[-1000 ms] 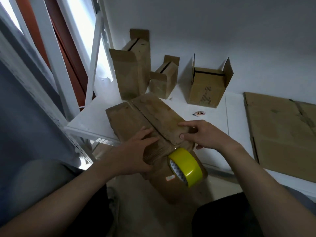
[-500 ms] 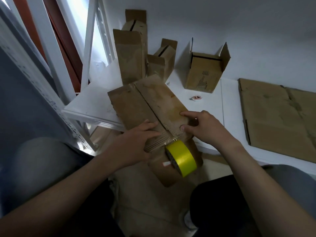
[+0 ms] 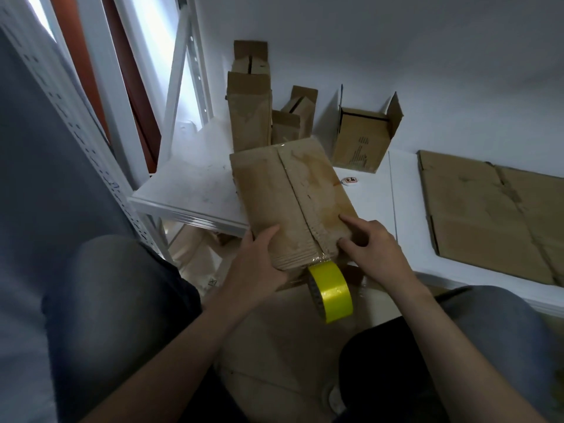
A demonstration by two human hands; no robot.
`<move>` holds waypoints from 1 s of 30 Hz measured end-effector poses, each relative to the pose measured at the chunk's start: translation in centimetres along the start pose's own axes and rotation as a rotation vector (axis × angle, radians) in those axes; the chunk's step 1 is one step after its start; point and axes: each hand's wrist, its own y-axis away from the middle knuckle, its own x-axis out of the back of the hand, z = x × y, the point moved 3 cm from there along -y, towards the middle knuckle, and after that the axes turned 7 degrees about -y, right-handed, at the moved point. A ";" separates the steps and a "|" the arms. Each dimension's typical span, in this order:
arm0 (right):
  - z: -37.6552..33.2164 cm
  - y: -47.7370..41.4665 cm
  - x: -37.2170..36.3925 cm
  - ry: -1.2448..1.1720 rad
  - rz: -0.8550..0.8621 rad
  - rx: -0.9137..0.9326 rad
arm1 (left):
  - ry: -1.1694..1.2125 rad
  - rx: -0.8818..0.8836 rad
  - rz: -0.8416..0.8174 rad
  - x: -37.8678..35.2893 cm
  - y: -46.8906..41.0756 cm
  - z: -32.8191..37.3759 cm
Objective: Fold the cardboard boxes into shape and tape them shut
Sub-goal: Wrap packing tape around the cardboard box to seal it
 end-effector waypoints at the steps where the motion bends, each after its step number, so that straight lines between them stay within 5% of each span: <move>1: 0.1 0.2 0.1 0.015 0.009 -0.014 | -0.022 -0.007 -0.011 0.0 -0.1 0.2; 20: -0.6 -6.8 -1.1 -0.118 -0.170 -0.109 | -0.173 -0.192 -0.224 5.6 -13.3 -1.9; 30: -0.4 -6.9 -2.1 -0.090 -0.143 -0.090 | -0.116 -0.225 -0.163 5.4 -13.3 -2.7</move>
